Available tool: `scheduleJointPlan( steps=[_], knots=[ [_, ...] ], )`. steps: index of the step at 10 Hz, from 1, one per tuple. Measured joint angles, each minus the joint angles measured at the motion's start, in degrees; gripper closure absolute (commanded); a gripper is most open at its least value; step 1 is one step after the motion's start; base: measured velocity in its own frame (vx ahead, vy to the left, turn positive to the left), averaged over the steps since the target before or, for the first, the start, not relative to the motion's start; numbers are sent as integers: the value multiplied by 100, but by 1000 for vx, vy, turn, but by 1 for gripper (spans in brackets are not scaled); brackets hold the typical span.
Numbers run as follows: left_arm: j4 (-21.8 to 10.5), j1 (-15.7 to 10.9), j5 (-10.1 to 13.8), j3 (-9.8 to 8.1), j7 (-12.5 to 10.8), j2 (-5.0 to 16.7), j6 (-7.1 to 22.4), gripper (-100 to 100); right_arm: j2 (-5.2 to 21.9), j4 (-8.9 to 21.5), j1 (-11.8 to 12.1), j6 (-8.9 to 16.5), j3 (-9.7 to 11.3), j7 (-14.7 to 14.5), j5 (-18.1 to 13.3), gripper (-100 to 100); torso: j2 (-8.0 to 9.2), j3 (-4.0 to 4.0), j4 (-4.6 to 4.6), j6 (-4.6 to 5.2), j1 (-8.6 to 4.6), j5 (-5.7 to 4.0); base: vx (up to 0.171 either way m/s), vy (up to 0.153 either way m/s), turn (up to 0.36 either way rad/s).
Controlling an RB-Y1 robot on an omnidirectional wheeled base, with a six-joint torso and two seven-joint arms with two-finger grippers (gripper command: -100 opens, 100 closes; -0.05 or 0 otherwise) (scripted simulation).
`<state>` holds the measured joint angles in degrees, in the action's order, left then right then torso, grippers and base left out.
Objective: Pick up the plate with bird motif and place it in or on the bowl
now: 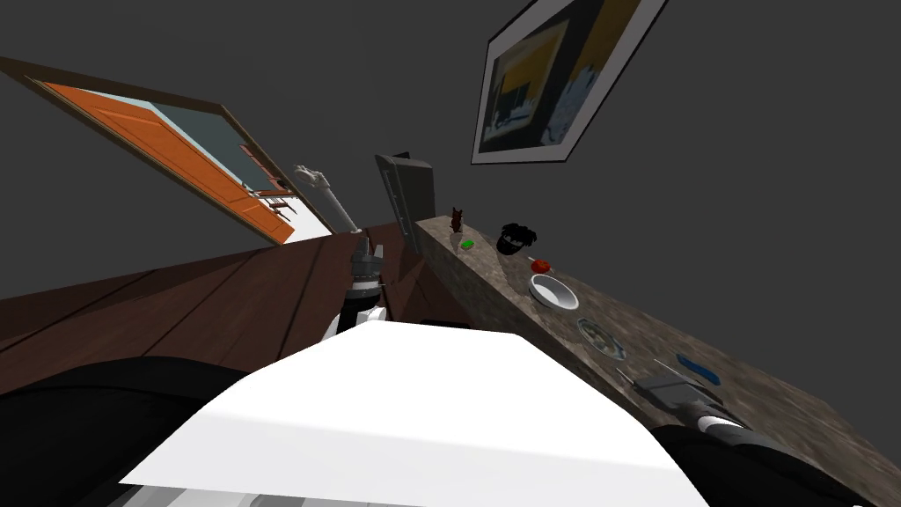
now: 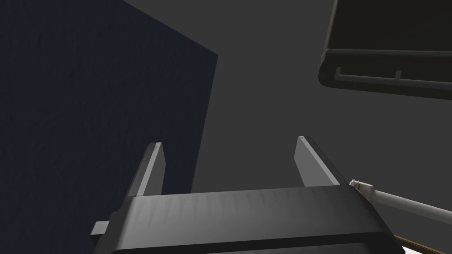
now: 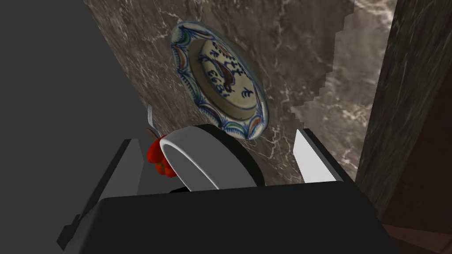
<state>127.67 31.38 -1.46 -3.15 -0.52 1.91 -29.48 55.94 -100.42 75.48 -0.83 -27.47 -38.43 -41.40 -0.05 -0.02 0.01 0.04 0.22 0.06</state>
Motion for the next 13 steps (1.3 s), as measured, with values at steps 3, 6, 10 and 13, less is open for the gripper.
scheduleJointPlan(
  steps=[3,6,10,13],
  knots=[
    [0,1,0,0,0,0,0,0,110,315,252,-34,66,224,93,-100,-29,-18,-8,0,2,0,102,37,27],
    [0,1,0,0,0,0,0,0,288,703,302,-99,316,405,112,-100,-36,-22,-9,-1,-1,-2,121,38,30],
    [0,2,0,-1,0,0,0,0,558,1228,432,-268,670,675,103,-100,-51,-31,-13,-1,-1,-1,150,36,27],
    [0,2,0,0,0,0,0,0,835,1612,536,-387,994,895,70,-100,-56,-33,-14,-2,5,0,164,45,26]
  ],
)
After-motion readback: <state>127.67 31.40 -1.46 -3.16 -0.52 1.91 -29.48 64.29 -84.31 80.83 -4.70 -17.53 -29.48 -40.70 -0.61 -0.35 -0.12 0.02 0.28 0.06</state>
